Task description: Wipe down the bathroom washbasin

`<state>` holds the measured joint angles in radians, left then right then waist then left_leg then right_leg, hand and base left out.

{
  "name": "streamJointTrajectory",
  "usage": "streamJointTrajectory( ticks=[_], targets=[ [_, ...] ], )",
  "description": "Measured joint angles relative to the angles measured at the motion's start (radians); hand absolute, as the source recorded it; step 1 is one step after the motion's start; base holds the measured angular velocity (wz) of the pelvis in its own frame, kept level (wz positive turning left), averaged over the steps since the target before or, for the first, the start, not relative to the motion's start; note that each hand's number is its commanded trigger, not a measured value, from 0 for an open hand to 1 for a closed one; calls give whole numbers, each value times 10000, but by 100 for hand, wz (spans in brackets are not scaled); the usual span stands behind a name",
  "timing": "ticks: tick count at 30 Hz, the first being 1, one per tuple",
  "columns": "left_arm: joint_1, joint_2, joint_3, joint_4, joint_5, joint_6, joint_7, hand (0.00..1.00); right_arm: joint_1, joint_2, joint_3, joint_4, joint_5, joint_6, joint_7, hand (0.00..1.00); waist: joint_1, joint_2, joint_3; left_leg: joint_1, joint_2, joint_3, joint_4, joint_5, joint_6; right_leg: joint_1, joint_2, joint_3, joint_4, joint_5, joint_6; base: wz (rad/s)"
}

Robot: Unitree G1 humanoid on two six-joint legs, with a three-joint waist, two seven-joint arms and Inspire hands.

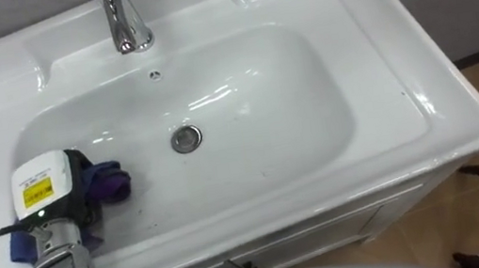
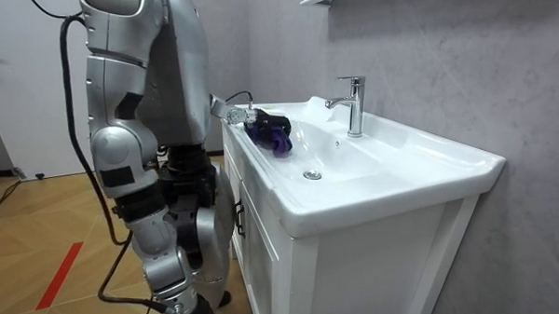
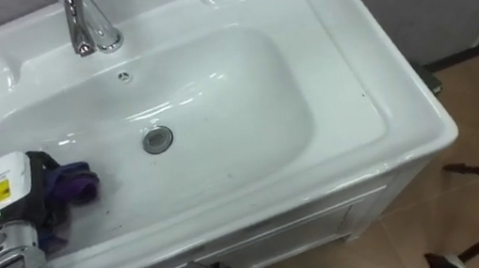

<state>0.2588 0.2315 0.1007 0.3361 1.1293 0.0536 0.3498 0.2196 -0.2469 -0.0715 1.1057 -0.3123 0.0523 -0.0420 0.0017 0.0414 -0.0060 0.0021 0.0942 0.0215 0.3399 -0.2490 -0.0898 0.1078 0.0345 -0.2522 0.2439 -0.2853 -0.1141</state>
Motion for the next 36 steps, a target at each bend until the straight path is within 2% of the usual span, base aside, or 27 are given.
streamJointTrajectory(
  ticks=[5, 8, 13, 17, 23, 27, 36],
  targets=[
    [-9, 89, 48, -468, 3, 3, 333, 100, -60, -203, 28, 250, 334, -98, 8, 0, 229, 49, 31, -6, -29, -22, -11, 0, 0, 5, -33, -38, 11, -2, 5, 1],
    [-82, 137, 57, -902, 4, 10, 522, 100, -54, -214, 120, 305, 278, -104, 25, 0, 268, 31, 60, -74, -64, -157, 3, 6, -11, 6, -59, -215, -19, -16, 30, 16],
    [-262, 222, 236, -1225, 1, -211, 844, 100, 118, -169, 140, 314, 344, -204, 26, 0, 264, 9, 84, -75, -248, -494, -19, 99, 33, 124, -197, -563, -28, -67, 132, 21],
    [-280, 233, 744, -1634, -3, -571, 1252, 100, 262, -115, 102, 318, 330, -433, 180, 0, 270, 10, 92, -76, -378, -596, -25, 145, 82, 228, -312, -787, -45, -81, 214, 20],
    [-542, 241, 1575, -1836, -46, -890, 2117, 100, 169, -103, 97, 347, 280, -641, 232, 0, 317, 99, 80, -84, -404, -611, -14, 144, 84, 241, -335, -808, -51, -62, 251, 2],
    [-538, 241, 1636, -1849, -582, -1004, 2605, 100, 159, -121, 79, 347, 256, -722, 210, 0, 328, 158, 98, -66, -403, -570, -27, 144, 85, 241, -343, -806, -26, -62, 253, 0],
    [-449, 241, 1722, -1858, -761, -1170, 3175, 100, 186, -120, 78, 347, 246, -727, 215, 0, 329, 240, 65, -65, -394, -470, -35, 145, 87, 258, -349, -812, -33, -67, 260, 0]
  ],
)
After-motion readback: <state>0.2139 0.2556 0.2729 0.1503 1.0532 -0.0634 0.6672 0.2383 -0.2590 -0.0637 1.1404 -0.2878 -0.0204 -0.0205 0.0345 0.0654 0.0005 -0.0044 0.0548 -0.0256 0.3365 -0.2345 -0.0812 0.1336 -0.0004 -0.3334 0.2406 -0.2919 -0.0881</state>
